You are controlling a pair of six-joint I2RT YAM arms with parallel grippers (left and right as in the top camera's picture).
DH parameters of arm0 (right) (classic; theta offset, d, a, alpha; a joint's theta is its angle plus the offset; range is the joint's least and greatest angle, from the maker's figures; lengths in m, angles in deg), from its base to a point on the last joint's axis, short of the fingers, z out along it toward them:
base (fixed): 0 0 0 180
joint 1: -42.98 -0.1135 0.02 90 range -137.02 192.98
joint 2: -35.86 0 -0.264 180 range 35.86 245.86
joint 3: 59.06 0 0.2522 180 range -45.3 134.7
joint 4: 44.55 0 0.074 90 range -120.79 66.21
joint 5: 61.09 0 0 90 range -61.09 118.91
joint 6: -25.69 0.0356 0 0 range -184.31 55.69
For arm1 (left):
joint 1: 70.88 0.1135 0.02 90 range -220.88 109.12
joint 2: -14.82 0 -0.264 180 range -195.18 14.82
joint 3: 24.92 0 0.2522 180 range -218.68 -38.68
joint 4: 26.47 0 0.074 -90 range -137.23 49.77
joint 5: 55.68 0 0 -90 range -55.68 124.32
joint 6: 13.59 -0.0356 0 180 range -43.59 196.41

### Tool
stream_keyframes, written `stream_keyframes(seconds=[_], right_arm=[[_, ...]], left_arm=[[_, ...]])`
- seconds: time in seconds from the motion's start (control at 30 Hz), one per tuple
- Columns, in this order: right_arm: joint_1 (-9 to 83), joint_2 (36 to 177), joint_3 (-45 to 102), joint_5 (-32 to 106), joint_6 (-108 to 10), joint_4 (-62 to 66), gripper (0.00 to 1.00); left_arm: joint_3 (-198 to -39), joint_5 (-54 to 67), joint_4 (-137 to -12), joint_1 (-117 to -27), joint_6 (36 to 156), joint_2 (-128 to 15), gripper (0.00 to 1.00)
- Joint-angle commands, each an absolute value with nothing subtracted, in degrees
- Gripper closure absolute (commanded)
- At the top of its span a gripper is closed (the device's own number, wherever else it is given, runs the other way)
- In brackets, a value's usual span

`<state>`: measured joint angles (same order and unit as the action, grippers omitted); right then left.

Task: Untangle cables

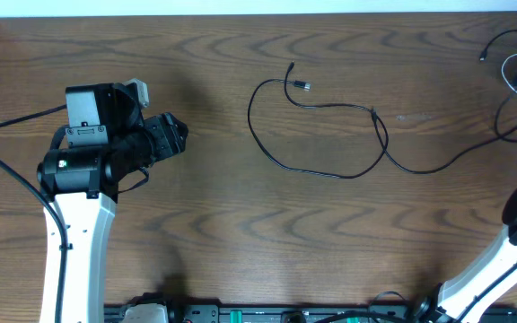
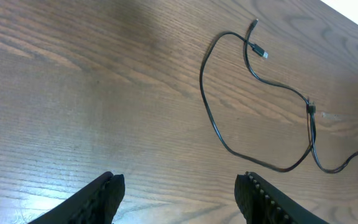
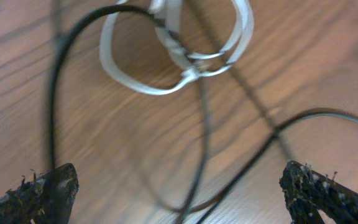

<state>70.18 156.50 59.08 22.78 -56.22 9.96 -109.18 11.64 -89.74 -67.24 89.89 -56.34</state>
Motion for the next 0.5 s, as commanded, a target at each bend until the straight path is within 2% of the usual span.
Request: stream_keyframes(seconds=[0.0,0.27,0.33,0.47], right_arm=[[66.2,153.5,59.5,24.1,-57.1,10.8,0.01],[64.2,153.5,59.6,17.7,-55.6,11.3,0.01],[64.4,153.5,59.6,23.1,-57.2,12.5,0.01],[63.6,153.5,59.5,44.2,-67.8,16.1,0.04]], left_arm=[[-110.3,10.8,-89.9,-67.4,89.4,-56.3,0.37],[-110.3,10.8,-90.6,-67.4,89.3,-56.3,0.37],[-110.3,10.8,-90.6,-67.4,89.3,-56.3,0.37],[-110.3,10.8,-90.5,-67.4,89.3,-56.3,0.37]])
